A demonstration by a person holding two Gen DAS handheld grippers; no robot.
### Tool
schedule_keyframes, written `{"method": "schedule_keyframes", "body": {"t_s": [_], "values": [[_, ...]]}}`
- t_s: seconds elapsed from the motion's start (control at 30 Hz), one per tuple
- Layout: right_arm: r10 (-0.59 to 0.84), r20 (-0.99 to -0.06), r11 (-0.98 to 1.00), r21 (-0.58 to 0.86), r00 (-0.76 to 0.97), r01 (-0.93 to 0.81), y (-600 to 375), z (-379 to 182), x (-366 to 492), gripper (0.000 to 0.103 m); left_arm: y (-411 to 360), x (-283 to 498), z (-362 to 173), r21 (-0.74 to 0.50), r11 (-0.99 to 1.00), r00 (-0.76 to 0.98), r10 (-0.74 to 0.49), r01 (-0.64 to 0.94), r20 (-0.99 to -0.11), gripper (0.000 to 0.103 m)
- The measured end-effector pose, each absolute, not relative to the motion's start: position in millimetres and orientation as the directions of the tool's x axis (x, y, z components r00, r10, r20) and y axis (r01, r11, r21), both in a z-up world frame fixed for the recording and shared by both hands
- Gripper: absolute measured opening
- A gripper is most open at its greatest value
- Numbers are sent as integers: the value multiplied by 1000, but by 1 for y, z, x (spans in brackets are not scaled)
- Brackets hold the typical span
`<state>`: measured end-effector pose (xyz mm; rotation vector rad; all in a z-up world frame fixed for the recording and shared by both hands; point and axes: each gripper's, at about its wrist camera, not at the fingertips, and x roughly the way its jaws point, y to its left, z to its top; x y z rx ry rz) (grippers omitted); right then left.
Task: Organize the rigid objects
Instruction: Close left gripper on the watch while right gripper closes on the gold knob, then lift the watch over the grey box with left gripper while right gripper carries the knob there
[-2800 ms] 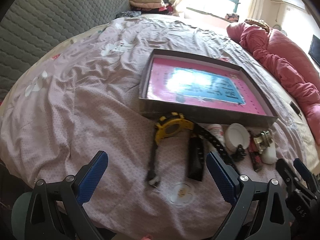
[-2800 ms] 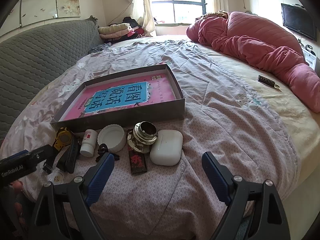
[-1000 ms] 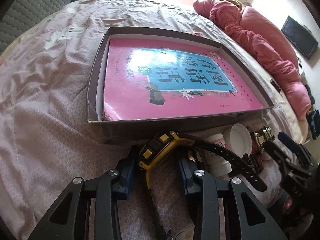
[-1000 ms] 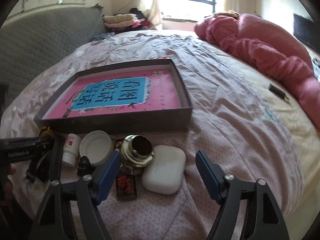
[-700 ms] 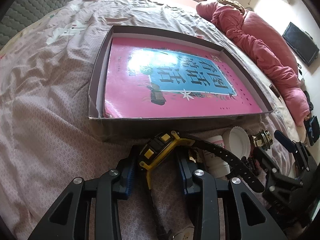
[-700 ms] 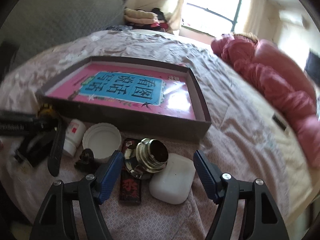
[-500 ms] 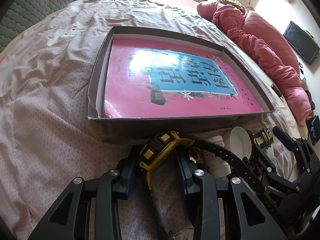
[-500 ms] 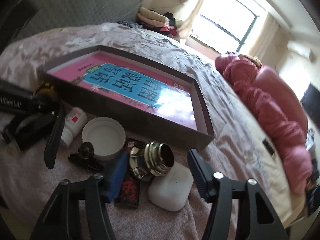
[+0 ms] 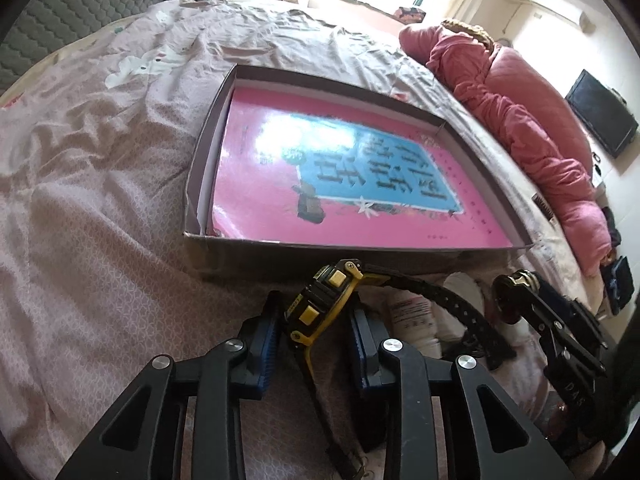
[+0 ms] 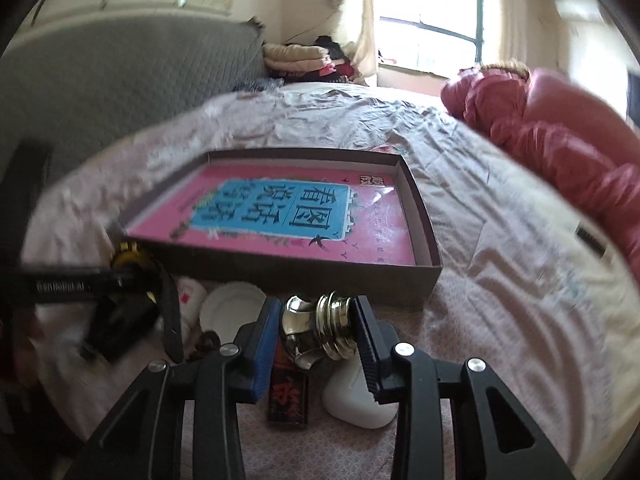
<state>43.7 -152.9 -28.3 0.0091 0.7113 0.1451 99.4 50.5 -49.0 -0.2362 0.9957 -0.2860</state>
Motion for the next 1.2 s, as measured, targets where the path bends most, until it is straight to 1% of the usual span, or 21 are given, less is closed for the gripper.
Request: {"method": "schedule_keyframes", "body": {"t_s": [0.1,0.2,0.4,0.57,0.73,0.83,0.93,1.0,1.1,1.2], "values": [[155,-654,988,119,741,-101,-166,-29,45,37,50,95,-46,-327,936,520,-344,128,-782,26],[173,-654,984,153,736,-95,-171,-29,46,37,50,93,-43,-332,935,523,-347,126,-778,24],[155,-677,988,107,720,-112,-162,-33,47,37,45,93,-50,-323,938,508,-339,122,-792,24],[137,-691,990,78,710,-115,-156,-39,50,37,43,97,-53,-327,937,507,-343,123,-791,27],[122,-698,991,43,706,-128,-149,-43,52,38,41,106,-63,-340,935,490,-345,104,-800,27],[155,-693,988,90,704,-128,-155,-42,51,37,41,109,-64,-350,931,499,-352,101,-792,28],[230,-668,971,201,708,-126,-168,-38,49,37,44,108,-62,-371,924,508,-364,93,-781,27],[261,-646,960,248,717,-127,-174,-33,48,36,46,105,-59,-373,924,520,-363,91,-773,27],[282,-613,951,281,738,-131,-179,-26,43,36,49,101,-51,-394,914,533,-380,94,-756,25],[280,-590,950,282,757,-132,-180,-19,40,36,50,98,-43,-399,912,548,-384,97,-743,25]]}}
